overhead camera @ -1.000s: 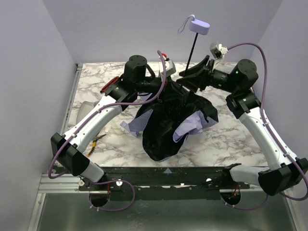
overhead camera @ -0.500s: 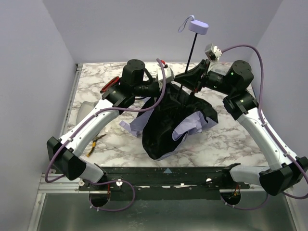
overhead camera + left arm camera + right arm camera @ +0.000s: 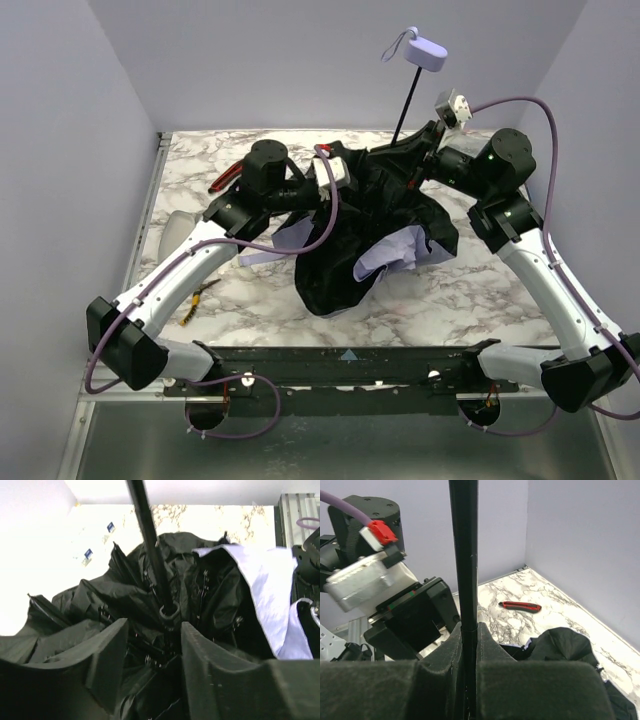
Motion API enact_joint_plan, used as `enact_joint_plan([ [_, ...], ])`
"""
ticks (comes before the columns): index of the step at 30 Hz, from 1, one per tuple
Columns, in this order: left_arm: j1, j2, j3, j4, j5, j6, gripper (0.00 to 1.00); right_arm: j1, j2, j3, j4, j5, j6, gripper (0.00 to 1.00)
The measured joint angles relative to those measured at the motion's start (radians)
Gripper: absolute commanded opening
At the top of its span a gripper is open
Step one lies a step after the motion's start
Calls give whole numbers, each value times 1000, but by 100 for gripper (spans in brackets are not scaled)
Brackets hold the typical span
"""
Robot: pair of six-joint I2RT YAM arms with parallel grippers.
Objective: Open the umbrella
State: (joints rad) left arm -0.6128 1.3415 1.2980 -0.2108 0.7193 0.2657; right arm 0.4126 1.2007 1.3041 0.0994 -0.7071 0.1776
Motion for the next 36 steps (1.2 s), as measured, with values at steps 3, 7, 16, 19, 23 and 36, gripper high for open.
enact_joint_plan([
  [3, -37, 10, 34, 32, -25, 3, 38, 0, 0, 0, 5, 0, 1, 0],
  [7, -65, 31, 51, 69, -50, -1, 30, 0, 0, 0, 8, 2, 1, 0],
  [16, -71, 95, 50, 72, -92, -4, 24, -3, 0, 2, 8, 20, -6, 0],
  [19, -72, 97, 50, 71, -98, -3, 25, -2, 1, 5, 9, 24, -6, 0],
  [23, -72, 97, 45, 74, -109, 8, 36, -2, 6, 15, 7, 33, -6, 0],
  [36, 114, 64, -163, -4, -140, 149, 57, -2, 11, 29, -49, 68, -27, 0],
])
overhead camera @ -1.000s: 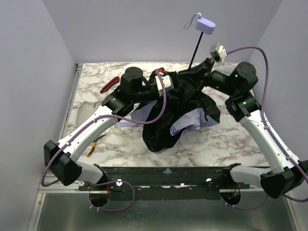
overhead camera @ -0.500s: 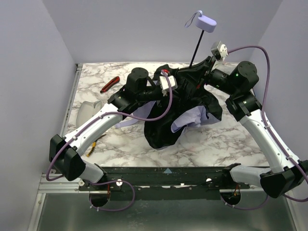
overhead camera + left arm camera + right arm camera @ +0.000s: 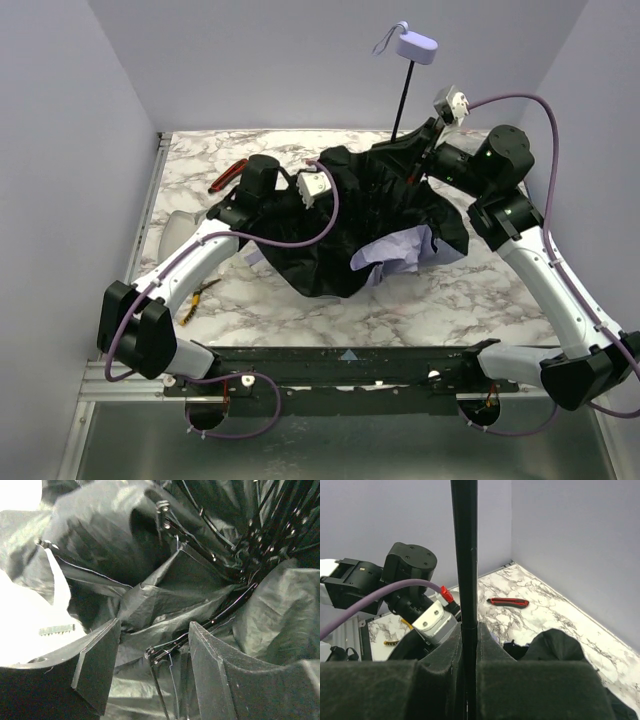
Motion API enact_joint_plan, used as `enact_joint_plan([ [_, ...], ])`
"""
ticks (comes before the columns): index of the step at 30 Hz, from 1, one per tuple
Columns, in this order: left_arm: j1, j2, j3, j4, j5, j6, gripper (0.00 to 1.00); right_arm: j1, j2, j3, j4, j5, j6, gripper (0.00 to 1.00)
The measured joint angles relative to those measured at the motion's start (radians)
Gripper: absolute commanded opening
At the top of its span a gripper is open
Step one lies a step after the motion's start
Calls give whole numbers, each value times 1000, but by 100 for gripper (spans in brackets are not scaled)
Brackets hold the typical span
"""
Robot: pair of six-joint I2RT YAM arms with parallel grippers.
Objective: Open the umbrella
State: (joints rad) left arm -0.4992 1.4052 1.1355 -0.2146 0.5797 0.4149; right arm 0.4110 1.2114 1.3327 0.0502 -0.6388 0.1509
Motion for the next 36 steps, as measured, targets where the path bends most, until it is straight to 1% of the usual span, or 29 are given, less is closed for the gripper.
enact_joint_plan([
  [3, 19, 0, -21, -11, -5, 55, 57, 0, 0, 0, -7, 4, -10, 0],
  [8, 49, 2, -39, 8, -35, 119, 59, 0, 0, 1, -27, 36, -43, 0],
  [12, 105, 15, -42, 35, -70, 134, 59, 1, -2, -3, -42, 76, -89, 0],
  [15, 136, 40, -18, 45, -91, 130, 60, 2, -11, -18, -44, 93, -123, 0],
  [17, 145, 42, -5, 54, -88, 120, 63, 2, -14, -26, -41, 98, -134, 0],
  [21, 135, -5, -1, 87, 1, 71, 63, 2, -23, -45, -14, 118, -129, 0],
  [23, 108, -42, 3, 100, 32, 54, 63, 2, -26, -60, 11, 137, -119, 0],
  [25, 48, -82, 14, 119, 58, 48, 61, 2, -26, -72, 27, 154, -109, 0],
  [27, -2, -109, 20, 139, 76, 48, 56, 2, -26, -82, 32, 167, -99, 0],
  [30, -110, -137, 32, 163, 98, 60, 47, 2, -20, -87, 43, 186, -87, 0],
  [36, -249, -87, 53, 162, 109, 113, 45, 2, -2, -87, 76, 203, -59, 0],
])
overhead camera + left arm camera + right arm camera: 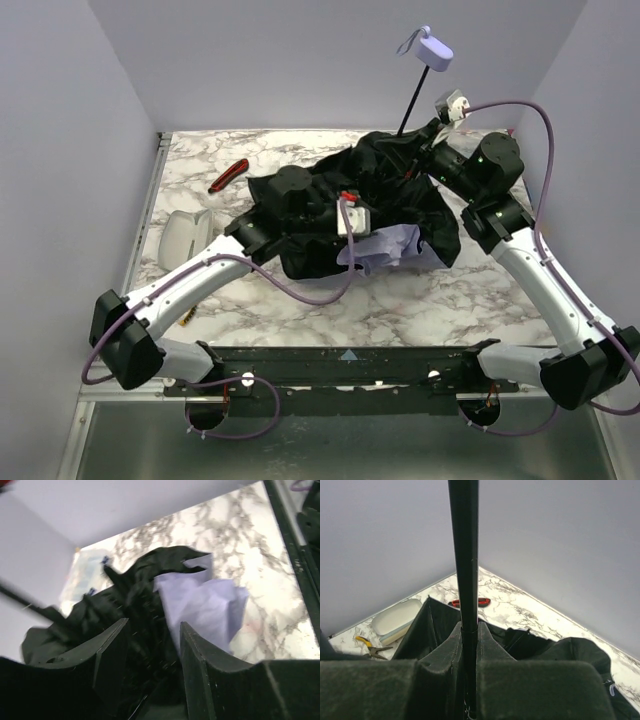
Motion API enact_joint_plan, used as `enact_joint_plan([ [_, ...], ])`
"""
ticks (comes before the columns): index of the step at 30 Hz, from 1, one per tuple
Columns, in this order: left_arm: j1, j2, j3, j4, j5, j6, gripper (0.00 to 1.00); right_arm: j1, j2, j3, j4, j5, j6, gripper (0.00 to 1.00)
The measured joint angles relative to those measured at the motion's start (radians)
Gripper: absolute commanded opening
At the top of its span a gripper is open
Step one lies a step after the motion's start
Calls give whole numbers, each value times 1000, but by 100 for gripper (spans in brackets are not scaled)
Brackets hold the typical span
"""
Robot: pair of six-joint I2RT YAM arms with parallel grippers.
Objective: Open the umbrella
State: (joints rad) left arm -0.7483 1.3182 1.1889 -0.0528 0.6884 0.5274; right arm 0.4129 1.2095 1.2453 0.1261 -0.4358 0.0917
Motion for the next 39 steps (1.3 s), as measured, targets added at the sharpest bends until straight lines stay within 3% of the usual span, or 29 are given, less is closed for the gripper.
enact_joint_plan([
  [7, -169, 72, -63, -32, -5, 134, 45, 0, 35, 21, 7, 23, 8, 0],
  [13, -242, 75, -177, -115, -12, 293, 45, 0, 63, 74, 8, 51, -16, 0],
  [18, -241, 74, -243, -181, -45, 388, 64, 0, 72, 97, 24, 58, -45, 0],
  [22, -208, 0, -290, -180, -39, 336, 74, 0, 72, 96, 30, 53, -71, 0],
  [27, -117, -217, -274, -83, 1, 156, 74, 0, 59, 64, 42, 26, -96, 0],
  [29, -106, -274, -240, -23, 11, 97, 71, 0, 53, 47, 42, 18, -98, 0],
  [35, -78, -251, -114, 78, -12, 11, 25, 16, 45, 19, 41, 14, -100, 0],
  [37, -77, -184, -70, 94, -61, 17, 16, 25, 44, 18, 41, 16, -100, 0],
  [39, -77, -127, -51, 109, -103, 32, 14, 33, 42, 18, 41, 21, -90, 0],
])
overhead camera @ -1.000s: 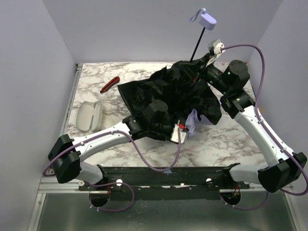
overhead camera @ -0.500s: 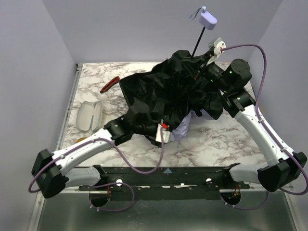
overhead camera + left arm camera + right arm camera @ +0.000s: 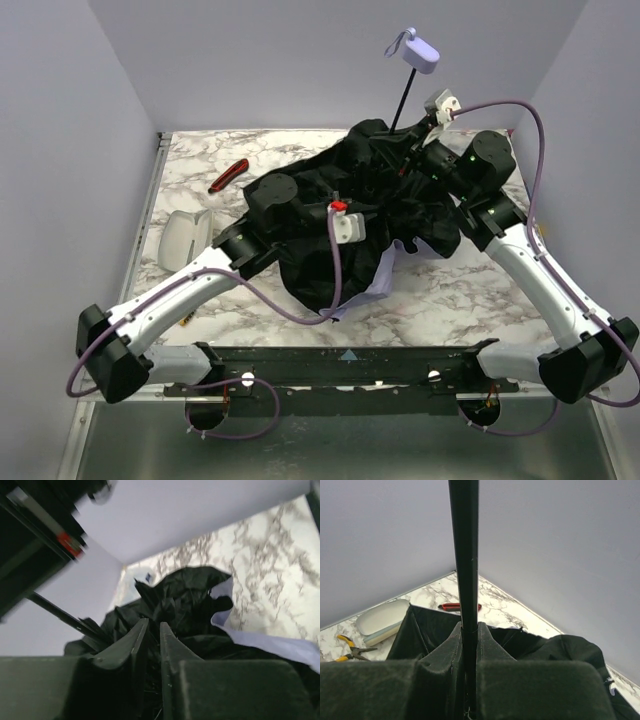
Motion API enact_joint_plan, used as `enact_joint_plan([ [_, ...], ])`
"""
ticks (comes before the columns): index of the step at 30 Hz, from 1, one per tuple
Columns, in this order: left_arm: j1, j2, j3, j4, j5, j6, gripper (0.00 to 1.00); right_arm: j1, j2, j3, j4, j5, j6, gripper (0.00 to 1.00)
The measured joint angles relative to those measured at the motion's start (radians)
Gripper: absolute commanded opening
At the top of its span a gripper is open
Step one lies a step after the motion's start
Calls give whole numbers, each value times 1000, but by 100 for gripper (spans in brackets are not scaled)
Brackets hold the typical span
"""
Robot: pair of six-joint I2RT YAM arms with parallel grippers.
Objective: Open the umbrella
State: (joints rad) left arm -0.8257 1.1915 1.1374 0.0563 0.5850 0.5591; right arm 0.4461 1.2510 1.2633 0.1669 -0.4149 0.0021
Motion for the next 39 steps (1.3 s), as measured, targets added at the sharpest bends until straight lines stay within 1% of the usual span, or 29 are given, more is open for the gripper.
enact_joint_plan([
  [6, -1, 167, 0, 30, -95, 101, 14, 6, -8, 0, -6, 10, 57, 0],
  [9, -1, 241, 0, 71, -169, 153, 14, 6, -11, 0, -16, 10, 87, 0],
  [13, -14, 314, 0, 103, -241, 212, 17, 6, -15, 6, -35, 11, 129, 0],
  [17, -64, 347, -24, 112, -254, 284, 23, 6, -10, 39, -48, 14, 162, 0],
  [21, -107, 362, -32, 71, -206, 306, 28, 6, 7, 84, -48, 14, 189, 0],
  [23, -123, 368, -30, 50, -178, 311, 35, 6, 14, 94, -48, 13, 197, 0],
  [25, -134, 372, -23, 34, -159, 307, 49, 9, 19, 94, -52, 10, 200, 0],
  [27, -141, 373, -18, 24, -145, 291, 58, 10, 25, 94, -61, 4, 200, 0],
  [31, -124, 325, -21, -7, -92, 201, 63, 11, 21, 79, -76, -23, 186, 0],
  [34, -83, 197, -43, -41, -19, 88, 63, 11, 2, 47, -66, -42, 162, 0],
  [35, -62, 124, -46, -53, 16, 36, 62, 11, -6, 34, -64, -47, 153, 0],
  [39, 10, -69, -39, -77, 107, -106, 56, 11, -37, -5, -58, -66, 122, 0],
])
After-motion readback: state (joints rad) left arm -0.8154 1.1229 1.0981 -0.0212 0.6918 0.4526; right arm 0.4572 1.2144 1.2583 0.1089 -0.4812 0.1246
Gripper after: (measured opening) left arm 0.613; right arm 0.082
